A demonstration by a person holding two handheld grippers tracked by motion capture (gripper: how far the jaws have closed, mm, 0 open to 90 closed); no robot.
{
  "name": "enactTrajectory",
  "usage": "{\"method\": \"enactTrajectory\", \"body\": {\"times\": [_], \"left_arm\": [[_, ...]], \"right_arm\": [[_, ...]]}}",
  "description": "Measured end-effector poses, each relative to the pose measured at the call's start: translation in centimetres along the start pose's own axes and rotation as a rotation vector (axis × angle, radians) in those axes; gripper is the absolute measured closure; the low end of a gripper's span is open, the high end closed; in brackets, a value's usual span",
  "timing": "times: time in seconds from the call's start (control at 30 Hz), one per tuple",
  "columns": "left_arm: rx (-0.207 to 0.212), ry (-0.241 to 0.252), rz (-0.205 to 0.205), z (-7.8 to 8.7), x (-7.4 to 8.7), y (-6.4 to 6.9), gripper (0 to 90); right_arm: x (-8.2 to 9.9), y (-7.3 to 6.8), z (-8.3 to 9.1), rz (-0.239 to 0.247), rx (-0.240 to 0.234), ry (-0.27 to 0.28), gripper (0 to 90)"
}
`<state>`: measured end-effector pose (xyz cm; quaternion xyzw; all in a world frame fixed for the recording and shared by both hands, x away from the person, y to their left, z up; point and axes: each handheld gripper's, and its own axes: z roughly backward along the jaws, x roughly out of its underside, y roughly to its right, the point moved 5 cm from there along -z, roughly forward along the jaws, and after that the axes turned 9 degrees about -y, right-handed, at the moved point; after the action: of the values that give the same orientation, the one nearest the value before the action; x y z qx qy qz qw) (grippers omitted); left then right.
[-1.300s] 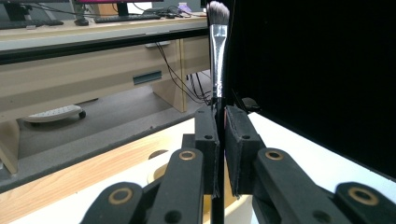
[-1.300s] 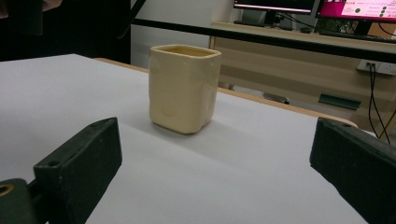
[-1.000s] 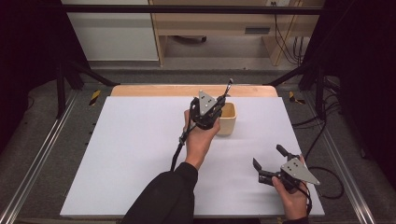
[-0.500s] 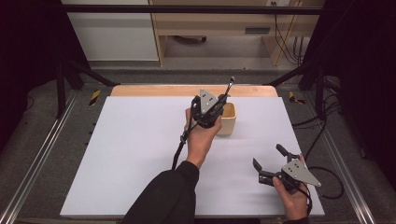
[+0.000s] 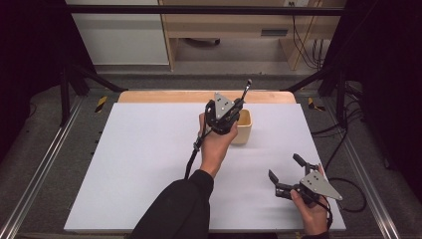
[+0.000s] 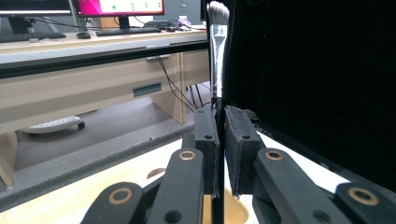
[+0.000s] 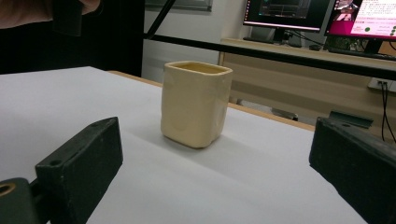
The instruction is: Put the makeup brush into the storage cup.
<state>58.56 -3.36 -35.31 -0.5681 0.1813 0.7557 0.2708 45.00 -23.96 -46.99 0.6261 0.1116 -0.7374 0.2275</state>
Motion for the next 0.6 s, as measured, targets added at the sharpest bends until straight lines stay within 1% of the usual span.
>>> {"method": "enactTrajectory", "body": {"times": [0.13,0.17,0.5,0.6], "left_arm": [[-0.001,0.000,-0.004,-0.11,-0.11,-0.12,84.0],[0.001,0.000,0.001,-0.15,-0.12,-0.12,84.0],[0.002,0.006,0.002,-0.65,-0.36,-0.18,84.0],[0.004,0.004,0.001,-0.84,-0.43,-0.26,83.9]], "right_arm": [[0.04,-0.15,-0.01,0.009,-0.010,-0.008,3.1],[0.05,-0.14,-0.01,0.008,-0.010,-0.008,3.1],[0.08,-0.12,-0.06,0.011,-0.007,-0.009,3.2],[0.07,-0.15,-0.08,0.005,-0.004,-0.009,3.2]]}}
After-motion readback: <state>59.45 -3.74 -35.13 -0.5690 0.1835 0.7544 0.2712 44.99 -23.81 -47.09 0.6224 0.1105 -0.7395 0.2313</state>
